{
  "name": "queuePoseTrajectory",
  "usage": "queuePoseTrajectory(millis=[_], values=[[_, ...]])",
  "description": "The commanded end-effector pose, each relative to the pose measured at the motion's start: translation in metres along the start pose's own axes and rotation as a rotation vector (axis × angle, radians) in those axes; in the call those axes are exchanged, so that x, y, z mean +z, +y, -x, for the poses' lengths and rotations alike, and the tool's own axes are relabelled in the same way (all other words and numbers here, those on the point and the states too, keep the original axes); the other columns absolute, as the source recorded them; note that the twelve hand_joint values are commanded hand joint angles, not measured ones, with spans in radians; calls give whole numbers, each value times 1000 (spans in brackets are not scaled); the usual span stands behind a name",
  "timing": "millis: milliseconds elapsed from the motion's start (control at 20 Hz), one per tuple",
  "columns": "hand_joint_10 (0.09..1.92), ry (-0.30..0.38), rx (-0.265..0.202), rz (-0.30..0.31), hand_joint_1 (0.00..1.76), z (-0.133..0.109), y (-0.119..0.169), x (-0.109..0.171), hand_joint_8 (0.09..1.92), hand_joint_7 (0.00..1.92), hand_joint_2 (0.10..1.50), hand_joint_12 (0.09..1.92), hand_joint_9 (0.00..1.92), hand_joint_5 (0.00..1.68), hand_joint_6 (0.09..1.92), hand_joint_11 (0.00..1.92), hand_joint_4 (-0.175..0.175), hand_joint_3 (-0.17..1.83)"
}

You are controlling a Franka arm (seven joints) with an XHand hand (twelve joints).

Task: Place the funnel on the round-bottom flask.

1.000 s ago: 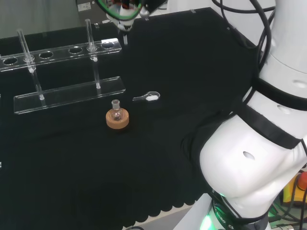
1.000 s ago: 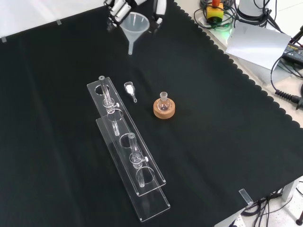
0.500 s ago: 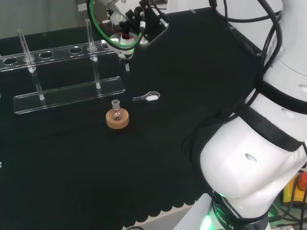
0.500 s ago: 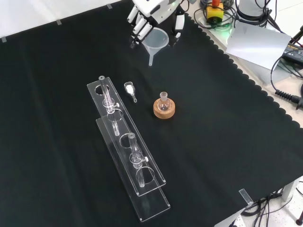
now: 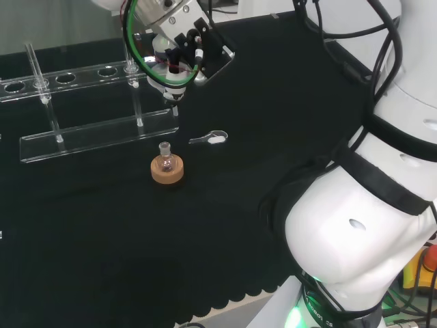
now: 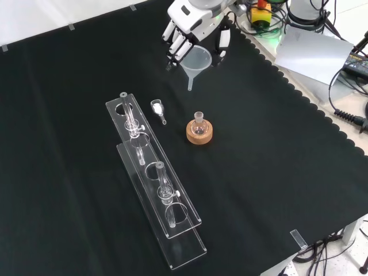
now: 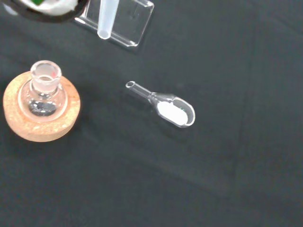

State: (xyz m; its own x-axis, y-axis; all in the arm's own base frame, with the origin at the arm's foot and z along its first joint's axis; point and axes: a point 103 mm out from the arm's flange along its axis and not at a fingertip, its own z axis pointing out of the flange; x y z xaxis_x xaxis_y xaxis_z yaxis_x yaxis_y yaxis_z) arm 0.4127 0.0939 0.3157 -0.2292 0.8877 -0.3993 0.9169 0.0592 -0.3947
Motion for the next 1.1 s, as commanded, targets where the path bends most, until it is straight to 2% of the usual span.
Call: queuePoseTrajectory(millis=[50, 600, 1100], values=[[533, 0, -23, -10, 841, -15, 6, 9, 631, 525, 701, 1172, 1042, 594, 228, 665, -13, 557], [522, 22, -56, -25, 843, -33, 18, 25, 634, 528, 699, 1166, 1048, 571, 293, 669, -16, 566], [520, 17, -65, -34, 844, -41, 23, 29, 637, 528, 698, 1165, 1050, 552, 363, 672, -17, 572]])
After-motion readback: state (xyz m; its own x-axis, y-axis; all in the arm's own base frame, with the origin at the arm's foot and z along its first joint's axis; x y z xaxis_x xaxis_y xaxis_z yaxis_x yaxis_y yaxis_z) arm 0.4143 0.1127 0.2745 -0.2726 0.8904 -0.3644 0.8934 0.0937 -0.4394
